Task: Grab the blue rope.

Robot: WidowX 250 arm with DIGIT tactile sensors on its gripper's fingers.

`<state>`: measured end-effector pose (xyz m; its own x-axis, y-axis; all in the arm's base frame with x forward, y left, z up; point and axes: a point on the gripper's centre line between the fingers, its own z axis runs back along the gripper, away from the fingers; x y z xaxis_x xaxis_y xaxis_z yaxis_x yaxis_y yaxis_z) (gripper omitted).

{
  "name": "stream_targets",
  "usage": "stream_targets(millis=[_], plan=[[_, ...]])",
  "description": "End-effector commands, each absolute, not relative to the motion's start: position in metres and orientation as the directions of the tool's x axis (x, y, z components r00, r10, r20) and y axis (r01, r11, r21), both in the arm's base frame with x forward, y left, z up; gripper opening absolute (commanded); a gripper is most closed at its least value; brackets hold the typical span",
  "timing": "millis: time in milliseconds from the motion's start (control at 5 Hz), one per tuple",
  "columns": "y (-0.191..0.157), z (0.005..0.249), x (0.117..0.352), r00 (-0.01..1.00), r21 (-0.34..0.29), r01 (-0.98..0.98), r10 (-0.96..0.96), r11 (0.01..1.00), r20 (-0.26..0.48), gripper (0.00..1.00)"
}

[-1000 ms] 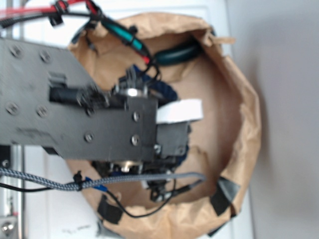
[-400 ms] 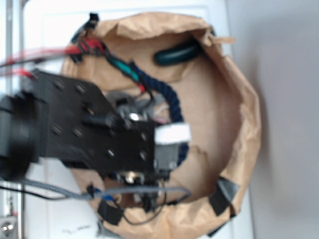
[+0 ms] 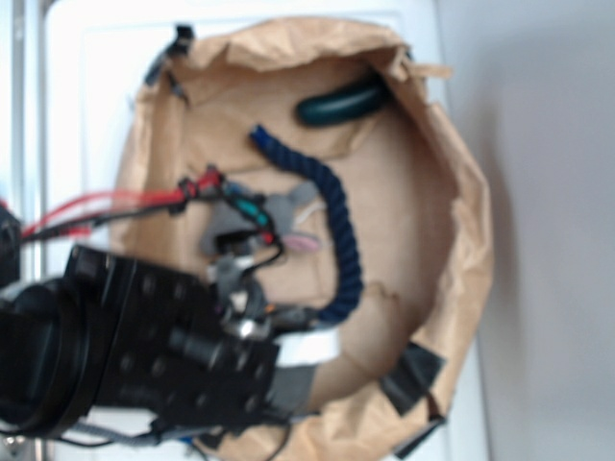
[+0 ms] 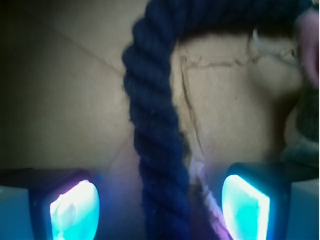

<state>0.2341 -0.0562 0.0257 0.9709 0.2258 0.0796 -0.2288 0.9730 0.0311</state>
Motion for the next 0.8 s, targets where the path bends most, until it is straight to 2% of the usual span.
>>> stream_targets(millis=[0, 200, 400, 600], plan=[[-0.058, 0.035, 0.245, 0.966, -0.02, -0.219, 0.219, 0.976, 0.134, 0.0], [-0.051, 0.041, 0.254, 0.964, -0.035, -0.228, 0.231, 0.973, 0.133, 0.0], [-0.041, 0.07, 0.264, 0.965, -0.084, -0.239, 0.246, 0.967, 0.09, 0.0], [-0.026, 0.119, 0.268, 0.958, -0.156, -0.268, 0.281, 0.951, 0.065, 0.0]])
